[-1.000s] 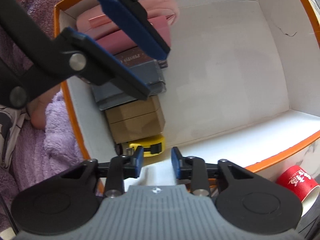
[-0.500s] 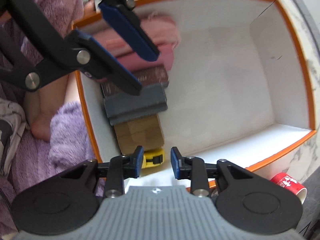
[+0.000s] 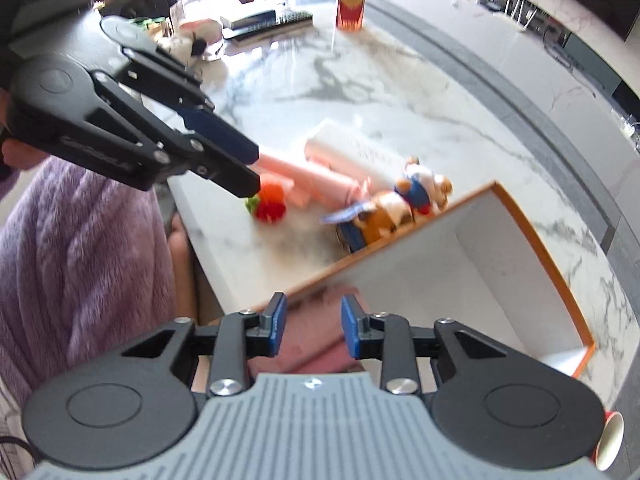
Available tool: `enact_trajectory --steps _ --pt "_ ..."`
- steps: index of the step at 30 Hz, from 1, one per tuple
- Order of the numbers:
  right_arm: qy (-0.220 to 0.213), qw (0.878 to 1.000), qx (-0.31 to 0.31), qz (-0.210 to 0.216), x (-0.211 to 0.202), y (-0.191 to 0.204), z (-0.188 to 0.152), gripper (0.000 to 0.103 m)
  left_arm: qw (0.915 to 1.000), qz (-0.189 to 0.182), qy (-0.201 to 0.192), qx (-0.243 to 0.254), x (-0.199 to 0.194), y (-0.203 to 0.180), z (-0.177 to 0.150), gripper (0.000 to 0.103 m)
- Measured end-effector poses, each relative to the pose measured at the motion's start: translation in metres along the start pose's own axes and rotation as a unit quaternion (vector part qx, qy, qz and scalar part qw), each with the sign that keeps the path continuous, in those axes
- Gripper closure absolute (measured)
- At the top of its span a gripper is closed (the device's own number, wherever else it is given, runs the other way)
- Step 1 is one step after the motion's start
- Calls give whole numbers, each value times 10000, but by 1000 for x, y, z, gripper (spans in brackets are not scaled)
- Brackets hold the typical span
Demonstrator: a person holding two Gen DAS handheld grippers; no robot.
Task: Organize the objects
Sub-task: 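Move both grippers back over the toys on the table, then grasp the orange crocheted fruit with the left gripper while the right grasps the teddy bear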
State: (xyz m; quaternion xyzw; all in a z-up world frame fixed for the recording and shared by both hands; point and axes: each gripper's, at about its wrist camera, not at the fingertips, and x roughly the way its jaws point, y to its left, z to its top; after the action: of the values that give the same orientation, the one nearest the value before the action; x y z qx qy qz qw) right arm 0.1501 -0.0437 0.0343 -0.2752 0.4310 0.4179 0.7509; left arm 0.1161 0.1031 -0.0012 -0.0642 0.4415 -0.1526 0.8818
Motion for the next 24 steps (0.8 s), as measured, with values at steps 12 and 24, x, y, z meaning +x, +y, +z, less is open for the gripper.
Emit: enact_trajectory --steps 12,24 --pt "201 9982 531 -188 93 -24 25 71 9851 693 615 -1449 58 61 -24 65" --pt "806 9890 889 -868 156 -57 66 54 9763 751 1017 -1755 88 75 -27 63"
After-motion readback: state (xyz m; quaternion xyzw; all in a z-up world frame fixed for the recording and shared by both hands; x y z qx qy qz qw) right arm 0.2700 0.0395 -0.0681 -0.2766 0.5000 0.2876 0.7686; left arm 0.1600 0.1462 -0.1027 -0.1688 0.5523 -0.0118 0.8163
